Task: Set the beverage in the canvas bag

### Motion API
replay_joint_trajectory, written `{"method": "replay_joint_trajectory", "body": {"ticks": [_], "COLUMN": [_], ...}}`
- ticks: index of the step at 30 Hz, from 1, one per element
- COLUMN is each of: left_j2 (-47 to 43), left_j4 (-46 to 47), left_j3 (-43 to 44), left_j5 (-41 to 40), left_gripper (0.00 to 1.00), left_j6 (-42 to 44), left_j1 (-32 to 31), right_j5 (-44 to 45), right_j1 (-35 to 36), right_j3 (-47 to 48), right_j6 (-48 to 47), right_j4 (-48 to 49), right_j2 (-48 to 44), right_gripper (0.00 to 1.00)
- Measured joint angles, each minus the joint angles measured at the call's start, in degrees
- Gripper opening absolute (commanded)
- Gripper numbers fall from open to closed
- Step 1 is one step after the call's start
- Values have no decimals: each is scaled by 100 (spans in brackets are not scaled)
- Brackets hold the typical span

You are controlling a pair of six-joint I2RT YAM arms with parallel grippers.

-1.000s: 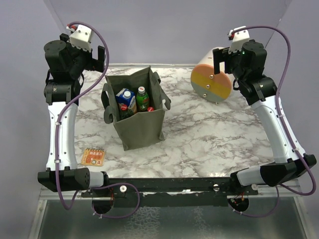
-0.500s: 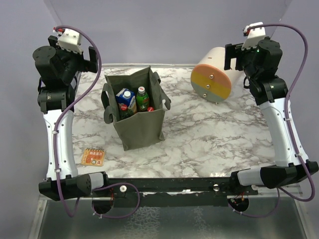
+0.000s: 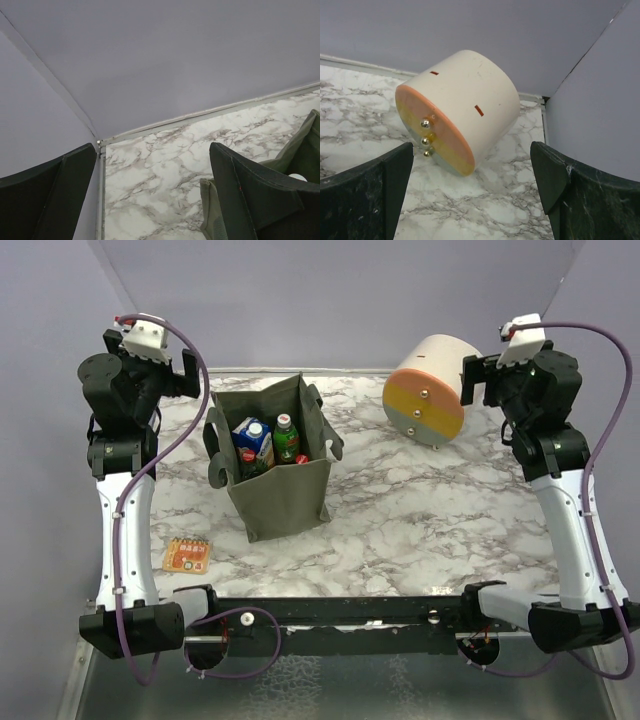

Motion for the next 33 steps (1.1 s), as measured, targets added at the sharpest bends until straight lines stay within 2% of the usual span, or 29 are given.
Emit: {"method": "replay_joint_trajectory", "body": {"ticks": [7, 19, 33], "left_j2": [-70, -466, -573], "left_j4": [129, 195, 238], "left_j3": [-125, -756, -855], "left_j5": [-393, -848, -844], "left_gripper": [99, 99, 99], "left_j6": [9, -37, -175], "left_j1": [0, 164, 446], "right_j5": [-229, -428, -710], "right_j1": [0, 0, 0], "right_j3": [-1078, -1504, -1910], "right_j6": [-4, 35, 35], "right_j4": [387, 870, 1279], "right_j2": [-509, -654, -861], "right_gripper": [100, 100, 100]}}
